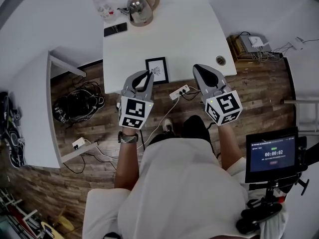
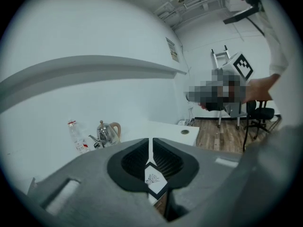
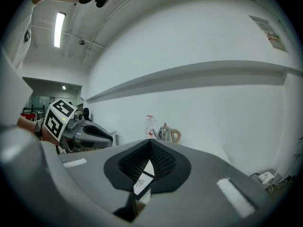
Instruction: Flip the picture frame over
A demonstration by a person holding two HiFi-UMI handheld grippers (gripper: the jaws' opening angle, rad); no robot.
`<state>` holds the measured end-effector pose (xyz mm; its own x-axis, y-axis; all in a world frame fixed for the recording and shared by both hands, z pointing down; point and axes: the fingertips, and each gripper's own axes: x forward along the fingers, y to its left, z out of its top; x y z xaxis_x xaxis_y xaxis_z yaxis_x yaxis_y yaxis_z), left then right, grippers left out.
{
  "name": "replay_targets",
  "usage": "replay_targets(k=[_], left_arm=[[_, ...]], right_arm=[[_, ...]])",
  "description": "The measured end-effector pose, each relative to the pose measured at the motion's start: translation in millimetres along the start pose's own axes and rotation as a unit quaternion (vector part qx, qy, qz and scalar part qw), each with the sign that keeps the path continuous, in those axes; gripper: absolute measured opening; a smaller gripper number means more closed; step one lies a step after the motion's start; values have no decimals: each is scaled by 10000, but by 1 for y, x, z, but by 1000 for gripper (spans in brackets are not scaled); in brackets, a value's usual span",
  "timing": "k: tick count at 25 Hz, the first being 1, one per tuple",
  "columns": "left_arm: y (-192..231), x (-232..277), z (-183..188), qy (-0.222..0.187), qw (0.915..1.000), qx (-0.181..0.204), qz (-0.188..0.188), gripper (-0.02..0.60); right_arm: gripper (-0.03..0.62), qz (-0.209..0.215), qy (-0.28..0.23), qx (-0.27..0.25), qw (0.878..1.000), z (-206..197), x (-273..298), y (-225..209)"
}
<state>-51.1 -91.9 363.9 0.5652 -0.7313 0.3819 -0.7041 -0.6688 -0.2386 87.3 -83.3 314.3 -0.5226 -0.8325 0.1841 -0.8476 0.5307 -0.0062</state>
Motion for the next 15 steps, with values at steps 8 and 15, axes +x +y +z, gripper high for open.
replay_targets(k=[8, 15], left_arm=[[16, 56, -73, 745, 9956, -232, -519, 67], [4, 94, -124, 1363, 9876, 43, -772, 80]], right_arm=[[2, 23, 526, 241, 9983, -51, 65, -7], [2, 166, 906, 327, 9952, -99, 93, -15]])
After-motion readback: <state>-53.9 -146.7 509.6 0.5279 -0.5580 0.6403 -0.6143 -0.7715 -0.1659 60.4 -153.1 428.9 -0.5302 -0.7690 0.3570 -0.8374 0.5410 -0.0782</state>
